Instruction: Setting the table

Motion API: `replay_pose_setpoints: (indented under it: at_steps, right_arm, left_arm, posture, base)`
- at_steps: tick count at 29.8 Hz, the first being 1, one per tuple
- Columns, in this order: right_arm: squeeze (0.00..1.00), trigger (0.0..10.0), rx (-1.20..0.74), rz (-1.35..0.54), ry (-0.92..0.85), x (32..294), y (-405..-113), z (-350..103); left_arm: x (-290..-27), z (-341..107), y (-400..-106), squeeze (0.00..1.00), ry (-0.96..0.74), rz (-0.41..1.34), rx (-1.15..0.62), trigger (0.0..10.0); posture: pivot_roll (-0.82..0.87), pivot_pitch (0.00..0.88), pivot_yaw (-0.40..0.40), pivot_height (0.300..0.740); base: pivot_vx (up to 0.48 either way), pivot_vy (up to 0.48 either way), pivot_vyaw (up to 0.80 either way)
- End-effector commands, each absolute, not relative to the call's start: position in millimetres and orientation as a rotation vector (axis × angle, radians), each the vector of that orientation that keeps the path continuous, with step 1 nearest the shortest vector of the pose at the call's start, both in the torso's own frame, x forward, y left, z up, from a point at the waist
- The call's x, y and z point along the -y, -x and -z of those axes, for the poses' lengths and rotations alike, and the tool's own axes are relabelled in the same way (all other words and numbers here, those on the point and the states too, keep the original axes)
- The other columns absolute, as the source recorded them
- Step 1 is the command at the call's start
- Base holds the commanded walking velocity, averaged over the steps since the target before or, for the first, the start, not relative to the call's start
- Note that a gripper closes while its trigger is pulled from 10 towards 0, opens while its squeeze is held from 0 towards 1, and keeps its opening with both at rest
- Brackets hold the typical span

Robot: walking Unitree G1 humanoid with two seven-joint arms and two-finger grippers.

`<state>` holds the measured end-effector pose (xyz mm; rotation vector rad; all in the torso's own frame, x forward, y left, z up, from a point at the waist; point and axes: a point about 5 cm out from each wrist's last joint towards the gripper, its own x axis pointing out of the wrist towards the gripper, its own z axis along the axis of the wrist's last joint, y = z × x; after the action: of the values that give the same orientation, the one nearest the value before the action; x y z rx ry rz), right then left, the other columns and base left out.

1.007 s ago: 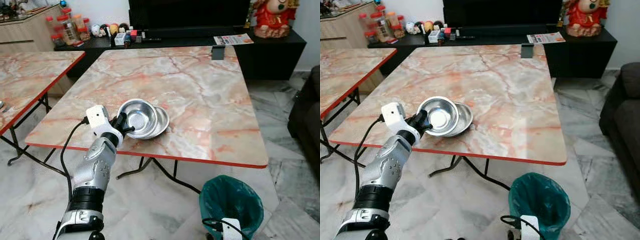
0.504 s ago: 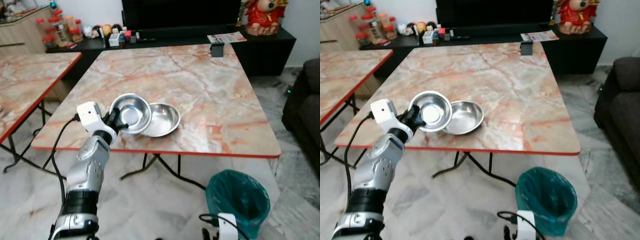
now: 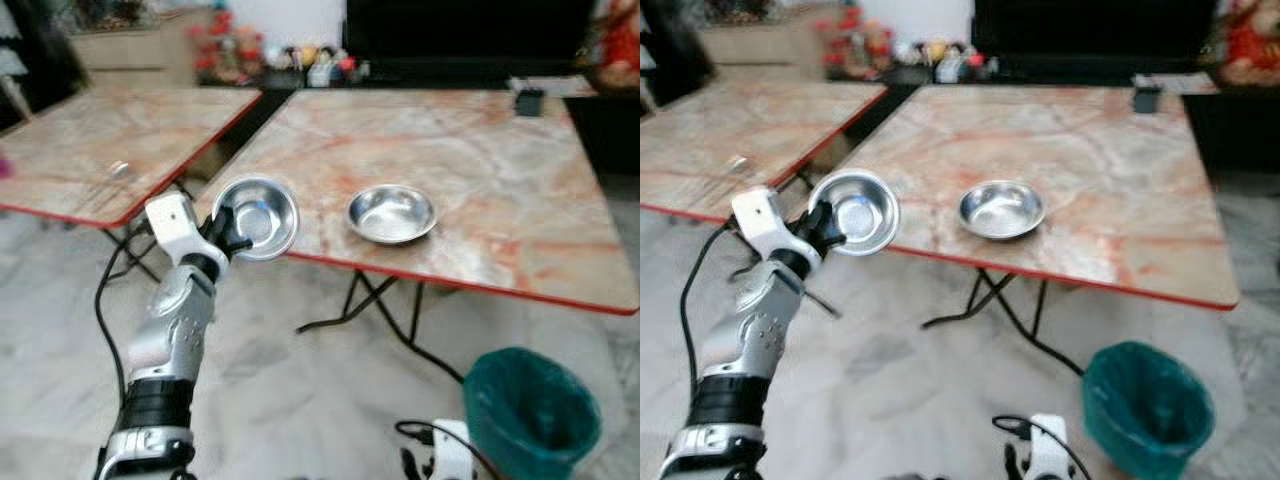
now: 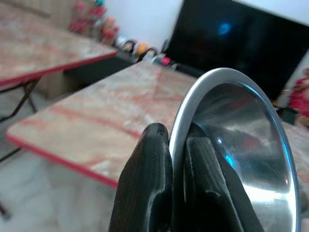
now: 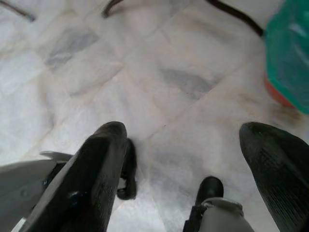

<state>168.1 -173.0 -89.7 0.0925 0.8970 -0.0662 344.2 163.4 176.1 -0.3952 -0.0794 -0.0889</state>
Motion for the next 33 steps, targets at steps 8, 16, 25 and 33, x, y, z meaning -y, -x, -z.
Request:
replay_pose_setpoints:
  at_steps: [8,16,25,33]
  right_arm:
    - [0.0,10.0,-0.913,0.068,-0.122,163.7,-164.0,92.4]
    - [0.0,10.0,-0.919,0.062,-0.111,167.9,-163.2,92.5]
    - [0.0,10.0,-0.921,0.058,-0.1,169.1,-163.1,92.5]
    - [0.0,10.0,-0.915,0.061,-0.104,169.3,-163.7,92.1]
  left_arm:
    - [-150.7,-183.0,-343.7,0.0,0.321,0.164,0.119,10.0]
    - [-152.6,-187.9,-343.4,0.0,0.27,0.194,0.138,10.0]
    - [-156.1,-183.7,-339.0,0.0,0.281,0.178,0.132,10.0]
    - [-151.8,-185.8,-339.1,0.0,0.288,0.191,0.133,10.0]
  posture:
    - [0.07,0.0,0.125,0.74]
    - [0.09,0.002,0.109,0.74]
    - [0.1,0.008,0.109,0.74]
    - [0.1,0.002,0.117,0.74]
  base:
    - [0.18,0.0,0.0]
    - [0.455,0.0,0.0]
    - [0.471,0.0,0.0]
    - [0.454,0.0,0.0]
